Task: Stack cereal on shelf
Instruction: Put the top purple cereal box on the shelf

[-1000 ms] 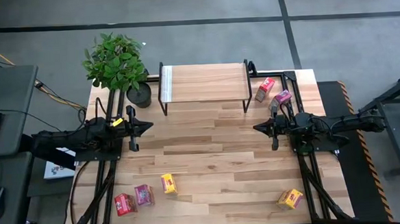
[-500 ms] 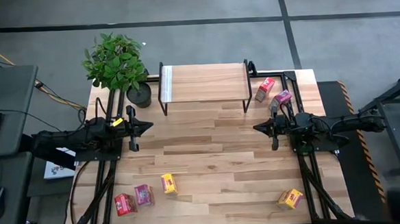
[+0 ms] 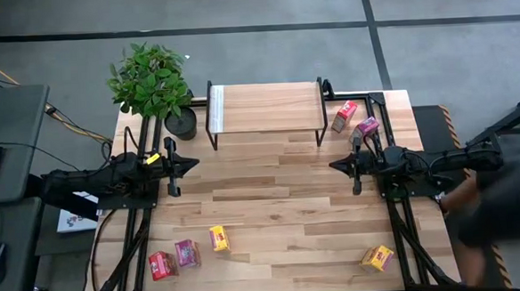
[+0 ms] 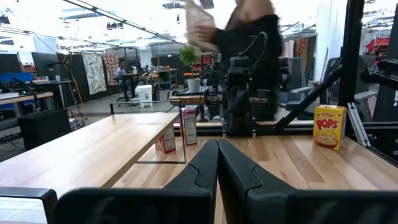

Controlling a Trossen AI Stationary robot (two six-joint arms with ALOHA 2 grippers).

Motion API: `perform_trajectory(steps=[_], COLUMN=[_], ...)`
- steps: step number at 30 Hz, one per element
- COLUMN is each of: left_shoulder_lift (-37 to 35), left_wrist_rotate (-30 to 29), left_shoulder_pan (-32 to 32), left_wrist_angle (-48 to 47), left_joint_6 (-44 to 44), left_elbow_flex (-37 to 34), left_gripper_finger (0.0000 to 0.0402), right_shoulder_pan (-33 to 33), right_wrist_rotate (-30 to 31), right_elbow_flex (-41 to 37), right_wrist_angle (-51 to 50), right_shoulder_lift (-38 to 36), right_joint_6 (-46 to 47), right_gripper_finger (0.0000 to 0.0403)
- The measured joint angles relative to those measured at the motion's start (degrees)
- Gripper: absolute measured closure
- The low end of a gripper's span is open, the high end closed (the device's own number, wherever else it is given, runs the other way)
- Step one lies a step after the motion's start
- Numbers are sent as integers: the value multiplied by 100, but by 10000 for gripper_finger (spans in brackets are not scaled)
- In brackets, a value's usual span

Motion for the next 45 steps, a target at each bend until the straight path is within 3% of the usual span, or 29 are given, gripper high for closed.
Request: perform_trajectory(steps=[3,8,11,14,16,19,24,28,33,39,45], left_shoulder_lift=[0,1,0,1,1,0,-1,1,1,1,-1], left_wrist_rotate=[1,1,0,2,2,2,2,1,1,2,2], left_shoulder_pan=[0,2,-1,1,2,1,2,0,0,2,1], left_wrist_angle=[0,0,0,0,0,1,0,0,1,-2,2], left_joint_6=[0,0,0,0,0,-1,0,-1,0,1,1], left_elbow_flex=[0,1,0,-1,-1,1,-1,1,0,0,0], left_gripper_finger=[401,401,402,402,402,402,401,402,402,401,401], right_shoulder_pan=[0,0,0,0,-3,0,0,-13,-294,-793,-1251], right_wrist_rotate=[-155,-171,437,1625,1955,1965,2650,3335,2998,2872,2627], right_elbow_flex=[2,45,146,437,841,1796,3925,5357,6281,5657,4891], right_wrist_angle=[535,2468,3745,3814,3293,1873,-2233,-5776,-9301,-8179,-8203], right_shoulder_lift=[1,1,1,31,119,462,1525,2588,3703,4093,4303], right_joint_6=[582,2333,3427,4062,4188,4231,5003,7100,10322,11141,12416], right_gripper_finger=[403,403,403,401,390,348,226,128,76,73,73])
